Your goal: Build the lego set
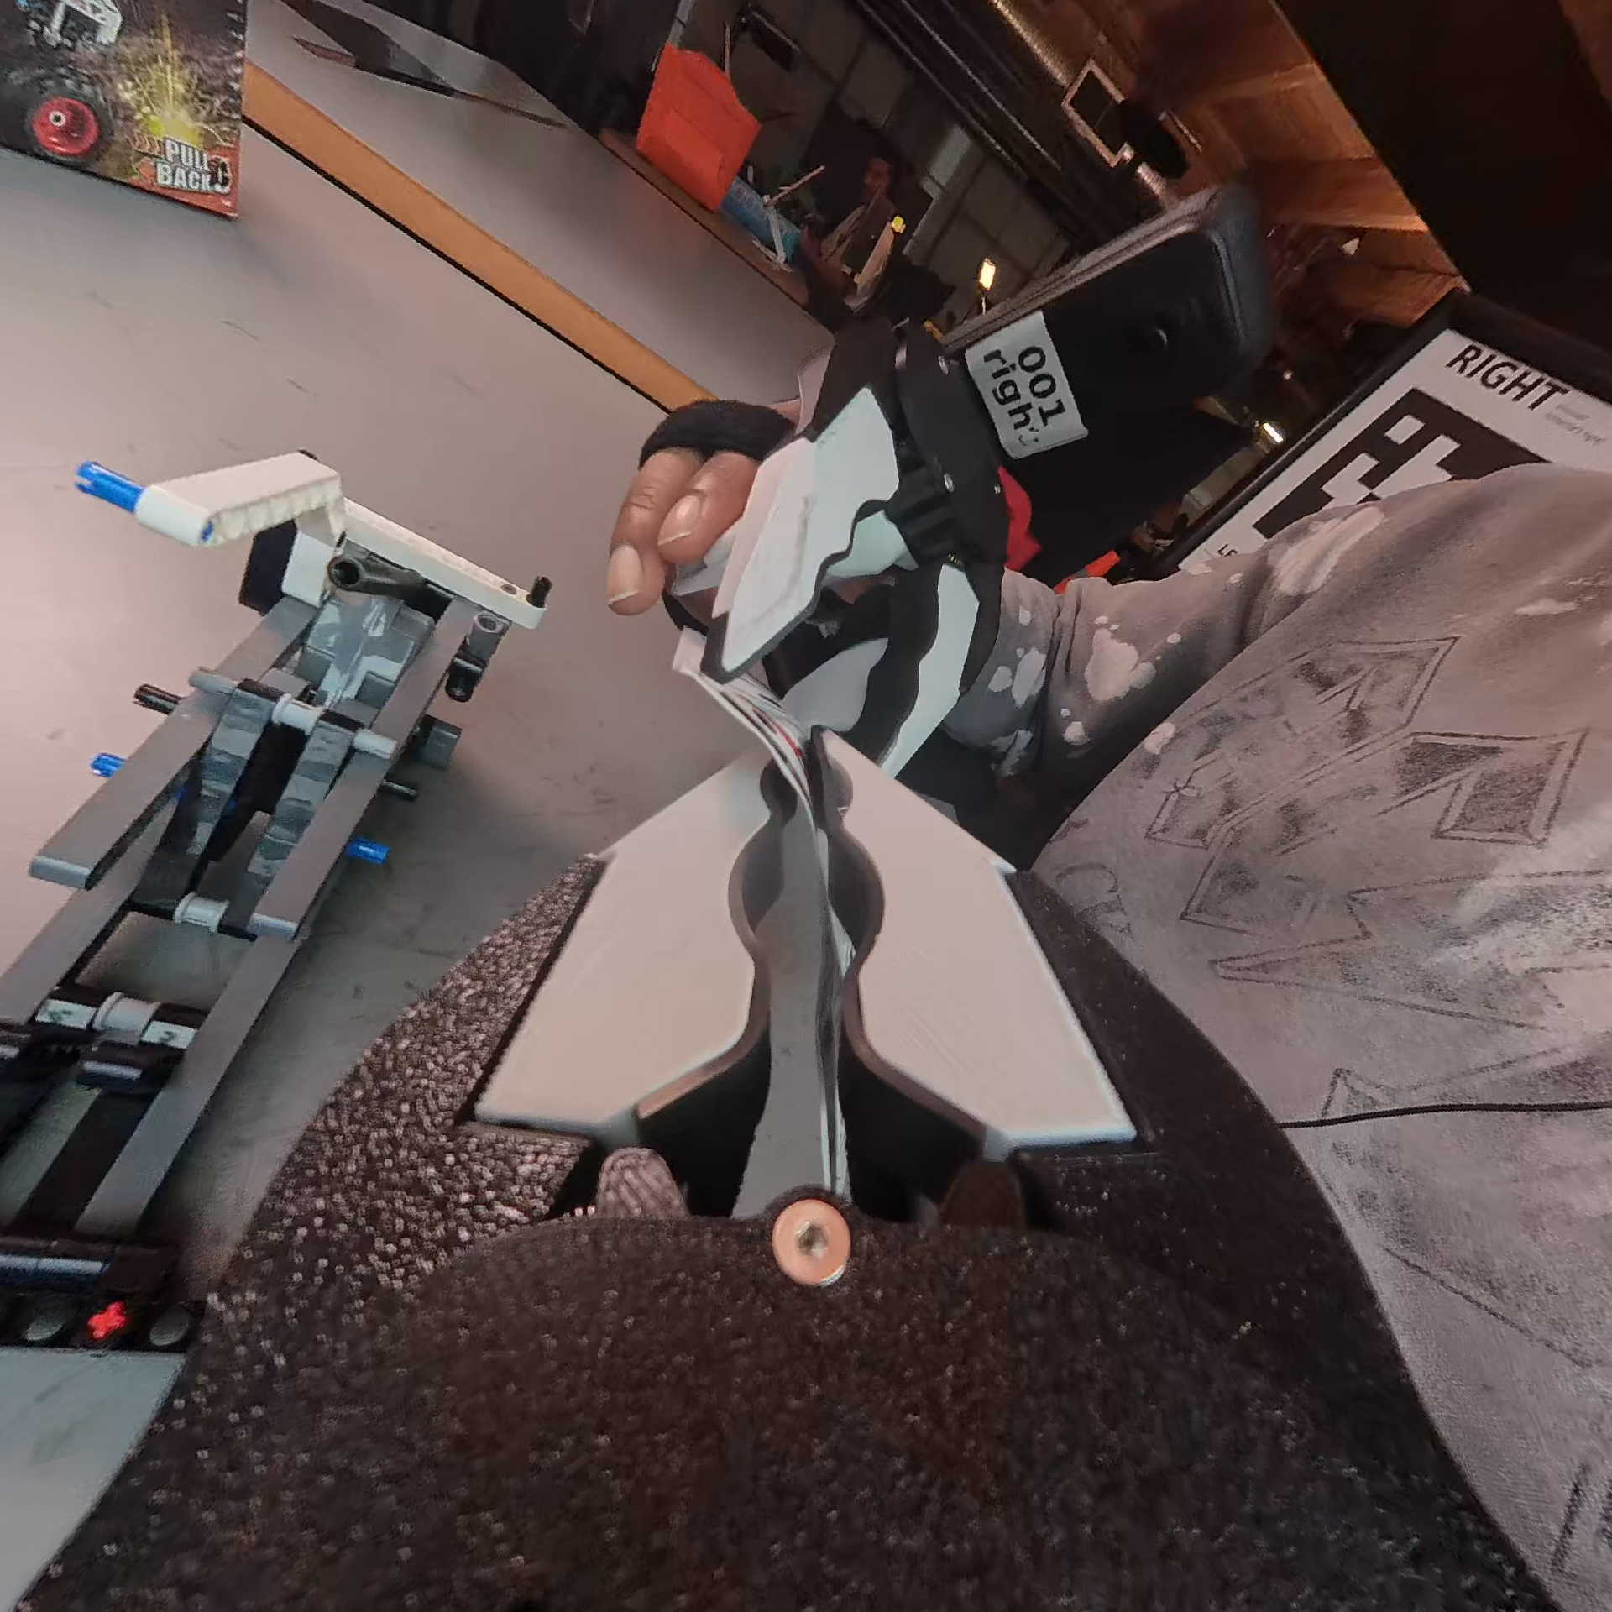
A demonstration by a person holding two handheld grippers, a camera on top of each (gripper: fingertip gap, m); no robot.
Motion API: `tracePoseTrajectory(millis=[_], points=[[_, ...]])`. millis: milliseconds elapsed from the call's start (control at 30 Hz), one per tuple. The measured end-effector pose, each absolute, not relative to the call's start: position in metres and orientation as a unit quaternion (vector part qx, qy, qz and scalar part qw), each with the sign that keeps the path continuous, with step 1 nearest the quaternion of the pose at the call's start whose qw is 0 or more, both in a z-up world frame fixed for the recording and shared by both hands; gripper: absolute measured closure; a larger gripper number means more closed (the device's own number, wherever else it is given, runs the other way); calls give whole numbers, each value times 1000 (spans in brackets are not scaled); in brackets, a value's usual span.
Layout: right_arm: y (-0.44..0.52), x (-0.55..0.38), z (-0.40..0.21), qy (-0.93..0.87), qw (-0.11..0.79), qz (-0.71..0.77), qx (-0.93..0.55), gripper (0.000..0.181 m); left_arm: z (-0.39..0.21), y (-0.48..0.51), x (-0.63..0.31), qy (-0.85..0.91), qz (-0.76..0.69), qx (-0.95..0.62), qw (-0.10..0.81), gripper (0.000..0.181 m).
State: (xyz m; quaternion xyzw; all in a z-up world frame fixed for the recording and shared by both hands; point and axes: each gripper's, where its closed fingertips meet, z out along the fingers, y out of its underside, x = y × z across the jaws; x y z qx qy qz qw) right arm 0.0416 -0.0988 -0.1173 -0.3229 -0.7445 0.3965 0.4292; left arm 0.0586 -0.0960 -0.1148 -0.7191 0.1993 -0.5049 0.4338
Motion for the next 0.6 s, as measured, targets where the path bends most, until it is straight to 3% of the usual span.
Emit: tracePoseTrajectory(millis=[67,167,300,600], points=[[-100,41,-120,-748,433,388,-320,142,-115,-97,59,198,-514,-716,429,181],[-102,40,-120,-746,432,395,-319,156,-110,-100,62,197,-535,-703,426,180],[-98,43,-116,-728,413,432,-336,170,-102,-102,59,203,-543,-689,436,165],[-96,43,-117,-704,369,479,-373,169,-105,-94,49,212,-472,-710,478,181]])
